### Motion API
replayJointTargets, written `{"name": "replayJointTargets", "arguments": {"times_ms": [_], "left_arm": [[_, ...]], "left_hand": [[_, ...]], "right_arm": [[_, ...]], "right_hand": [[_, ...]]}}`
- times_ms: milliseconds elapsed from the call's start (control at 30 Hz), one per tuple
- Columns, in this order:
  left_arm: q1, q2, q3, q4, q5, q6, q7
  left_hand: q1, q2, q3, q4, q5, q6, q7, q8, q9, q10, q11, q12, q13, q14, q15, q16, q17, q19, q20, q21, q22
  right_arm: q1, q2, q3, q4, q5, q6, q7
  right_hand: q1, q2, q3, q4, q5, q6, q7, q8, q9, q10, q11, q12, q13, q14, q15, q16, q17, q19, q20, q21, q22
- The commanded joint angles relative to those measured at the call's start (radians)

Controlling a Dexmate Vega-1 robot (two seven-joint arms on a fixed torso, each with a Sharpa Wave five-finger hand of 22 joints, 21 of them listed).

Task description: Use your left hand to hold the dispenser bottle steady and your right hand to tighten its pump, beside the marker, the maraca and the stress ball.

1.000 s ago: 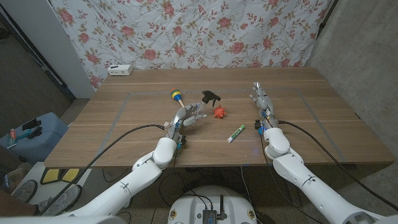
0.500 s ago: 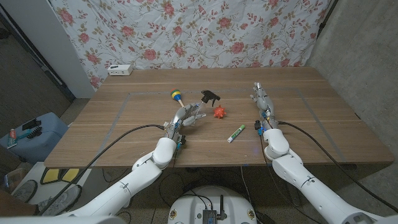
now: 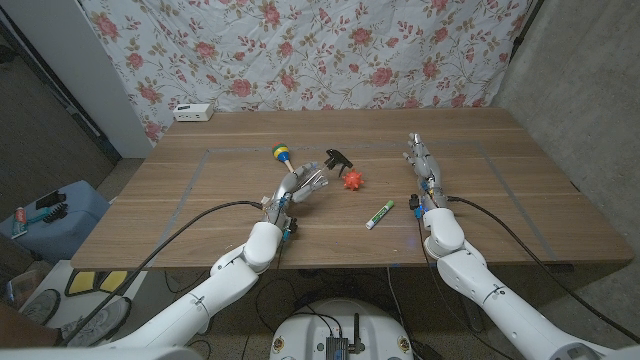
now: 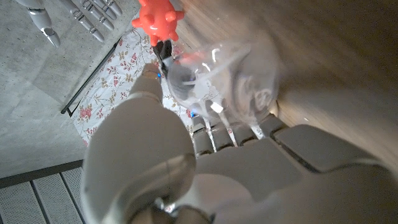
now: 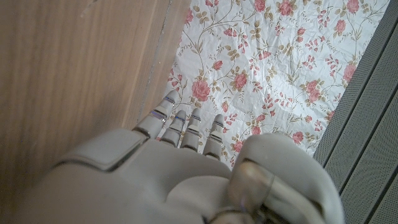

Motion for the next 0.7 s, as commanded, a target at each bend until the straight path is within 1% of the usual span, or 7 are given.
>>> {"name": "replayJointTargets", "arguments": {"times_ms": [33,133,200,400,533,600,700], "left_arm": [[0.011,0.008,-0.010,-0.011,-0.015,-0.011,-0.011],[0.012,0.005,-0.014,-0.007,-0.025,-0.029,-0.015],[0.012,0.006,-0.016,-0.004,-0.030,-0.045,-0.020],[0.018,0.007,-0.027,-0.010,-0.046,-0.068,-0.030],[0.023,0.017,-0.038,-0.028,-0.059,-0.068,-0.043],[0.026,0.020,-0.044,-0.037,-0.065,-0.065,-0.046],[0.027,0.022,-0.053,-0.043,-0.078,-0.071,-0.055]], "left_hand": [[-0.030,-0.002,-0.014,0.008,0.012,-0.036,0.005,0.000,0.001,-0.038,0.009,-0.003,0.001,-0.037,-0.043,-0.003,0.003,-0.025,-0.006,-0.008,0.005],[-0.061,-0.008,-0.033,0.019,0.019,-0.061,0.010,0.002,0.000,-0.073,-0.012,-0.002,-0.001,-0.071,-0.035,-0.003,0.003,-0.047,-0.011,-0.009,0.005],[-0.075,-0.010,-0.040,0.025,0.021,-0.071,0.014,0.002,0.000,-0.089,-0.013,-0.003,-0.001,-0.083,-0.036,-0.003,0.003,-0.059,-0.013,-0.010,0.005],[-0.130,-0.003,-0.063,0.051,0.028,-0.107,0.023,0.003,0.000,-0.128,0.001,0.000,-0.002,-0.130,-0.018,-0.002,0.004,-0.095,-0.015,-0.011,0.005],[-0.165,0.006,-0.077,0.068,0.034,-0.141,0.032,0.001,-0.001,-0.163,0.002,-0.002,-0.003,-0.169,-0.006,-0.003,0.004,-0.116,-0.018,-0.010,0.004],[-0.170,0.008,-0.078,0.070,0.035,-0.145,0.034,0.001,-0.001,-0.170,0.003,-0.002,-0.003,-0.174,-0.002,-0.003,0.004,-0.124,-0.020,-0.012,0.004],[-0.190,0.023,-0.082,0.083,0.036,-0.155,0.039,0.002,0.000,-0.183,0.011,-0.001,-0.003,-0.184,0.002,-0.001,0.005,-0.130,-0.026,-0.010,0.004]], "right_arm": [[-0.006,0.001,0.000,-0.005,-0.012,0.001,-0.011],[-0.007,0.000,0.000,-0.009,-0.014,0.000,-0.013],[-0.008,-0.002,0.001,-0.013,-0.016,-0.002,-0.015],[-0.008,-0.002,0.001,-0.013,-0.013,0.005,-0.007],[-0.007,-0.003,0.001,-0.007,0.001,0.019,0.015],[-0.007,-0.007,0.000,-0.009,0.002,0.016,0.021],[-0.008,-0.011,0.001,-0.015,0.010,0.014,0.032]], "right_hand": [[-0.007,0.000,-0.003,-0.005,0.009,0.006,-0.002,0.006,0.002,0.005,0.000,-0.002,0.000,0.003,-0.016,-0.001,0.002,-0.005,-0.043,0.005,0.002],[-0.007,0.000,-0.002,-0.005,0.009,0.006,-0.003,0.006,0.002,0.004,-0.001,-0.003,0.000,0.002,-0.017,-0.002,0.002,-0.008,-0.039,0.004,0.002],[-0.008,0.000,-0.002,-0.006,0.010,0.006,-0.004,0.006,0.002,0.003,0.000,-0.003,0.000,0.001,-0.014,-0.003,0.001,-0.010,-0.040,0.003,0.002],[-0.009,0.000,-0.001,-0.007,0.010,0.004,-0.006,0.005,0.002,0.000,-0.001,-0.004,0.000,-0.002,-0.013,-0.004,0.001,-0.014,-0.038,0.002,0.002],[-0.014,-0.001,-0.002,-0.007,0.011,-0.006,-0.005,0.001,0.002,-0.008,-0.005,-0.007,0.000,-0.010,-0.012,-0.007,0.000,-0.022,-0.038,0.001,0.002],[-0.017,-0.002,-0.002,-0.007,0.011,-0.011,-0.003,0.000,0.002,-0.013,-0.005,-0.008,0.000,-0.015,-0.014,-0.008,0.000,-0.030,-0.038,-0.001,0.002],[-0.021,-0.003,-0.003,-0.007,0.011,-0.018,-0.002,-0.002,0.002,-0.017,-0.006,-0.009,0.000,-0.023,-0.013,-0.010,0.000,-0.039,-0.038,-0.002,0.002]]}}
